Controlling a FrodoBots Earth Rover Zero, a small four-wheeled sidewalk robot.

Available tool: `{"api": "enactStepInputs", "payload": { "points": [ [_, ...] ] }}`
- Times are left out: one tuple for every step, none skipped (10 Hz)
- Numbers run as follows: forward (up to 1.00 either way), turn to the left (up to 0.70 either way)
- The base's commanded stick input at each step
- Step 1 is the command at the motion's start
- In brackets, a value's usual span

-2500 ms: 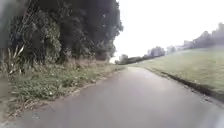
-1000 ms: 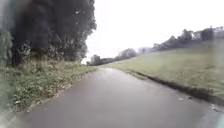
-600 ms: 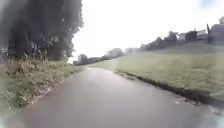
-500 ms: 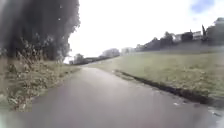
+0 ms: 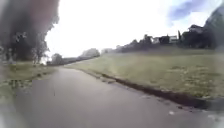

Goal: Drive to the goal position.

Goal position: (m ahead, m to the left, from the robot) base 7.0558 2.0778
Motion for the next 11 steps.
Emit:
{"api": "enactStepInputs", "payload": {
  "points": [
    [1.0, 0.4],
    [1.0, 0.4],
    [0.97, 0.41],
    [0.76, 0.45],
    [0.56, 0.49],
    [0.0, 1.0],
    [0.0, 1.0],
    [0.0, 1.0],
    [0.0, 1.0],
    [0.0, 1.0],
    [0.0, 1.0]
  ]
}}
